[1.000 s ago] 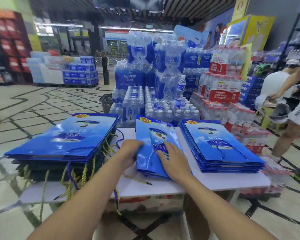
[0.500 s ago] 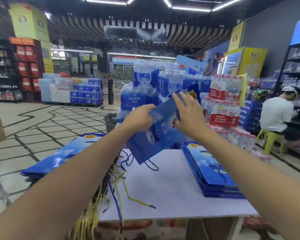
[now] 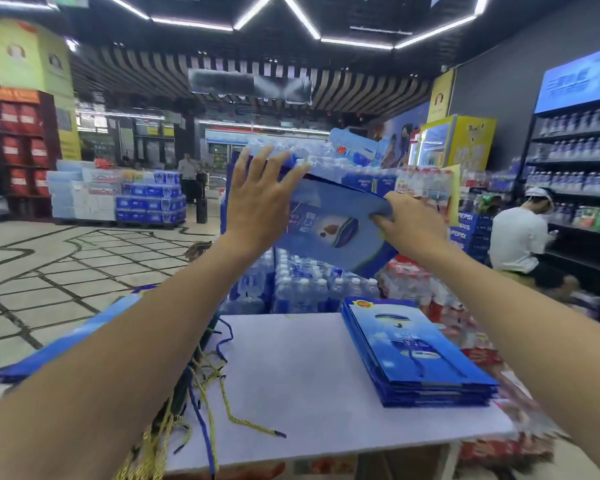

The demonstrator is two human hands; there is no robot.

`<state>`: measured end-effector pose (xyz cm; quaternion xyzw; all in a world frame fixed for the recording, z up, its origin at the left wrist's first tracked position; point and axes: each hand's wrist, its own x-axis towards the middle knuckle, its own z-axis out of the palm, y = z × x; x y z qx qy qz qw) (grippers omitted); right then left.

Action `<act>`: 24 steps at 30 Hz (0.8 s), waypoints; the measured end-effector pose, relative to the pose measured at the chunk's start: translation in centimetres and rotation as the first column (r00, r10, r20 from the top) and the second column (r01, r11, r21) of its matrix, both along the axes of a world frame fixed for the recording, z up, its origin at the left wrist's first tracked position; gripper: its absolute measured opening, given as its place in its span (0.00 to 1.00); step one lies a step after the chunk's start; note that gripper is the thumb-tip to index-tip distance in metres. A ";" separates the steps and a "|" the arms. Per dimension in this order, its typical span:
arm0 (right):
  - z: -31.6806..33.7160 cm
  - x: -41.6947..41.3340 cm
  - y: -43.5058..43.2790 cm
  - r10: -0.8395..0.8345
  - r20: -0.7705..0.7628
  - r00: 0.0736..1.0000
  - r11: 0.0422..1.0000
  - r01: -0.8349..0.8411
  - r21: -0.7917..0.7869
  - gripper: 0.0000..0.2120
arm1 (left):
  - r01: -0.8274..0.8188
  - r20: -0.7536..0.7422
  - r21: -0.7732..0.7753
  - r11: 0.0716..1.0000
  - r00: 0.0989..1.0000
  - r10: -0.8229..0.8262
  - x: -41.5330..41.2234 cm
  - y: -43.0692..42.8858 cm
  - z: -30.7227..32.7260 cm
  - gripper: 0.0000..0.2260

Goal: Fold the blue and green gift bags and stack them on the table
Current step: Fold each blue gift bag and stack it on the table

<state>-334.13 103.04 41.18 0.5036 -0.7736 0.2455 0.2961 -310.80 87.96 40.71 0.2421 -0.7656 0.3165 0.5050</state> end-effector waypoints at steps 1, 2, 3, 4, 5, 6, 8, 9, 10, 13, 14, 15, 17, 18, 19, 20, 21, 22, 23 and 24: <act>-0.3 -0.2 0.4 -0.012 0.047 0.999 1.000 0.013 -0.018 0.13 | 0.023 -0.057 -0.032 0.999 0.998 -0.025 -0.4 0.6 -0.7 0.27; -0.6 -0.4 0.8 -0.018 0.099 0.995 0.999 0.021 -0.032 0.12 | 0.042 -0.116 -0.044 0.998 0.992 -0.047 -1.0 1.2 -1.6 0.28; -0.8 -0.7 1.3 -0.016 0.157 0.987 0.999 0.022 -0.041 0.11 | 0.062 -0.177 -0.033 0.998 0.982 -0.067 -1.8 1.7 -2.6 0.30; -1.2 -1.1 1.7 0.000 0.218 0.976 0.999 0.012 -0.052 0.10 | 0.091 -0.241 0.009 0.996 0.967 -0.086 -2.6 2.1 -3.6 0.32; -1.5 -1.7 2.1 0.022 0.277 0.961 0.998 -0.003 -0.066 0.11 | 0.128 -0.296 0.088 0.988 0.950 -0.097 -3.6 2.3 -4.8 0.34; -1.8 -2.4 2.4 0.041 0.334 0.942 0.996 -0.014 -0.085 0.12 | 0.180 -0.345 0.191 0.965 0.933 -0.105 -4.5 2.5 -6.0 0.35; -2.4 -3.6 3.1 0.078 0.438 0.895 0.991 -0.020 -0.135 0.13 | 0.292 -0.408 0.414 0.862 0.906 -0.111 -6.6 3.0 -8.4 0.35; -2.7 -4.2 3.4 0.090 0.480 0.873 0.988 -0.018 -0.154 0.14 | 0.319 -0.399 0.499 0.806 0.910 -0.112 -7.6 3.3 -9.5 0.35; -3.1 -4.8 3.8 0.086 0.514 0.853 0.988 -0.006 -0.156 0.14 | 0.330 -0.382 0.549 0.767 0.916 -0.121 -8.6 3.7 -10.4 0.35; -4.6 -6.6 5.1 0.020 0.557 0.830 0.994 0.043 -0.100 0.14 | 0.340 -0.378 0.477 0.811 0.912 -0.160 -10.8 5.2 -11.7 0.32; -5.2 -7.4 5.6 0.009 0.566 0.824 0.993 0.056 -0.099 0.14 | 0.326 -0.359 0.380 0.865 0.914 -0.187 -11.3 5.6 -11.8 0.31; -5.9 -8.2 6.0 0.007 0.575 0.818 0.991 0.069 -0.110 0.14 | 0.323 -0.338 0.283 0.903 0.915 -0.221 -11.8 6.0 -11.9 0.31; -7.0 -9.5 6.8 0.014 0.603 0.797 0.986 0.090 -0.142 0.16 | 0.355 -0.337 0.189 0.916 0.899 -0.279 -12.8 6.8 -12.5 0.31; -7.5 -10.2 7.0 0.032 0.629 0.777 0.983 0.090 -0.162 0.17 | 0.380 -0.362 0.222 0.898 0.887 -0.286 -13.3 7.2 -12.9 0.30; -8.0 -10.8 7.3 0.063 0.660 0.748 0.980 0.079 -0.183 0.17 | 0.418 -0.398 0.309 0.854 0.873 -0.283 -14.0 7.5 -13.5 0.30; -8.4 -11.4 7.3 0.096 0.693 0.715 0.975 0.071 -0.209 0.18 | 0.479 -0.437 0.444 0.757 0.853 -0.284 -14.8 7.6 -14.4 0.30; -8.9 -12.0 7.4 0.120 0.722 0.681 0.971 0.073 -0.230 0.19 | 0.552 -0.476 0.588 0.592 0.827 -0.299 -15.4 7.6 -15.0 0.29; -9.3 -12.5 7.5 0.138 0.748 0.650 0.966 0.079 -0.246 0.20 | 0.617 -0.530 0.685 0.387 0.787 -0.316 -16.0 7.7 -15.4 0.26; -9.8 -12.8 7.7 0.145 0.768 0.624 0.964 0.087 -0.253 0.20 | 0.661 -0.592 0.728 0.181 0.740 -0.319 -16.3 7.8 -15.5 0.21; -10.3 -13.1 7.9 0.146 0.784 0.603 0.965 0.089 -0.248 0.19 | 0.685 -0.656 0.728 -0.005 0.695 -0.293 -16.6 8.0 -15.7 0.15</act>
